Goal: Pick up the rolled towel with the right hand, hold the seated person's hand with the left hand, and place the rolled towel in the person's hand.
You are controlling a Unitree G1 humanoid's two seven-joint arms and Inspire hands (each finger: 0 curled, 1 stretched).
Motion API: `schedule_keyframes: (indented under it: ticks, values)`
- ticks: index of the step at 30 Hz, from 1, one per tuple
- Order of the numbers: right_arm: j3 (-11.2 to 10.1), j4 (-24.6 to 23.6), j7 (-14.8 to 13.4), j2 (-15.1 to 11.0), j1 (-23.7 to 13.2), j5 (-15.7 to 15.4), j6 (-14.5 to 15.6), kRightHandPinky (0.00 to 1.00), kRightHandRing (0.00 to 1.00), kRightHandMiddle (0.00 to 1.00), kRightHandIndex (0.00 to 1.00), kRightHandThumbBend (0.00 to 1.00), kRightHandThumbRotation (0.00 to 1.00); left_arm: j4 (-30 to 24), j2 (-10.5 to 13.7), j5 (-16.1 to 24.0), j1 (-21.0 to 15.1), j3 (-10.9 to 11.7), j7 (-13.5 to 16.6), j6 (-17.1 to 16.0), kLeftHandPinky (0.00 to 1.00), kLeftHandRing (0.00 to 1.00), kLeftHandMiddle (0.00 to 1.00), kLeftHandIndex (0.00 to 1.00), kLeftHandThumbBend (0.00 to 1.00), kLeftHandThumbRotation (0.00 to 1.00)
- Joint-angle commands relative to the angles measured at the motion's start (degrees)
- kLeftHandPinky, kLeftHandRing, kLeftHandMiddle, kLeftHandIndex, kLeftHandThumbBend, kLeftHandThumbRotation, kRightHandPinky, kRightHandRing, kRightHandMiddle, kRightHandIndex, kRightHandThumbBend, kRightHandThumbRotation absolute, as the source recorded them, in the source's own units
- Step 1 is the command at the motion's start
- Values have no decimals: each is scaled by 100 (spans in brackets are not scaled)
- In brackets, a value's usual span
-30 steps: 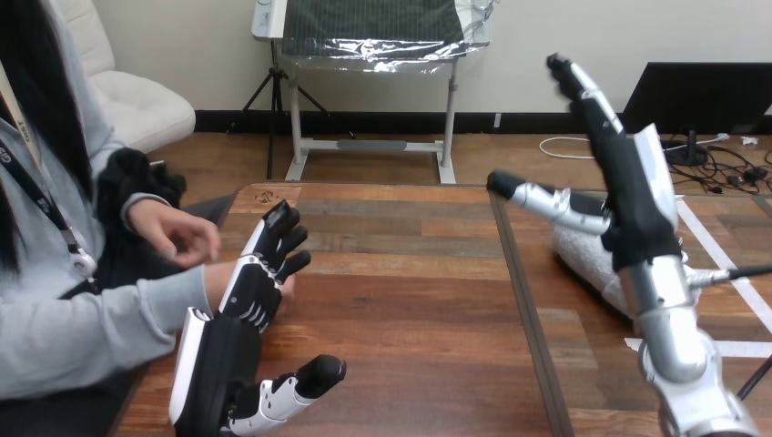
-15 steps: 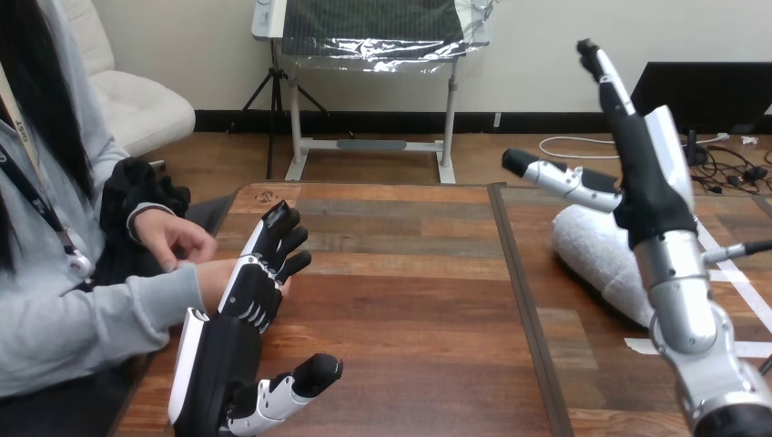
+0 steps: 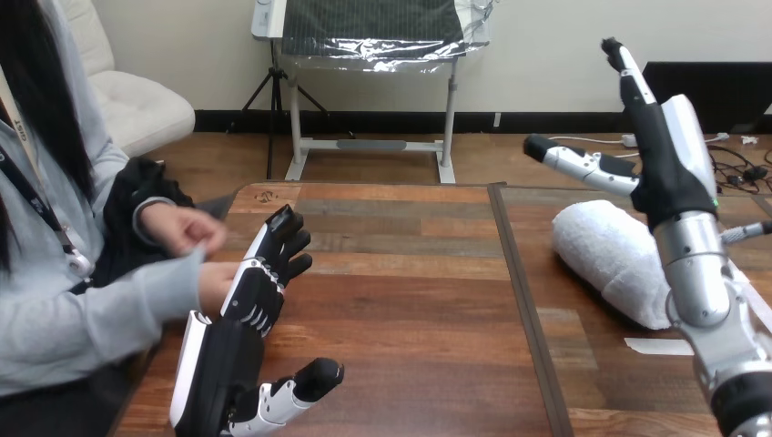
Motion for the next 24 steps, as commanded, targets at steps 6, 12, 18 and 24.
schedule_keyframes:
  ticks: [6, 12, 18, 24]
  values:
    - [210, 986, -257, -369, -1521, -232, 478, 99, 100, 98, 97, 100, 55, -151, -83, -196, -196, 68, -96, -67, 88, 92, 93, 93, 100, 65]
    - [277, 1324, -259, -418, -1773, -286, 715, 97, 100, 97, 96, 100, 55, -125, -85, -205, -231, 78, -127, -95, 88, 92, 94, 93, 100, 65]
    - [296, 1564, -263, -430, -1956, -293, 962, 92, 100, 97, 95, 100, 53, -164, -102, -191, -220, 94, -121, -69, 89, 92, 93, 92, 100, 66]
    - [348, 1719, -228, -459, -2101, -347, 1226, 89, 100, 97, 95, 100, 51, -211, -111, -211, -207, 86, -121, -46, 89, 92, 93, 92, 100, 66]
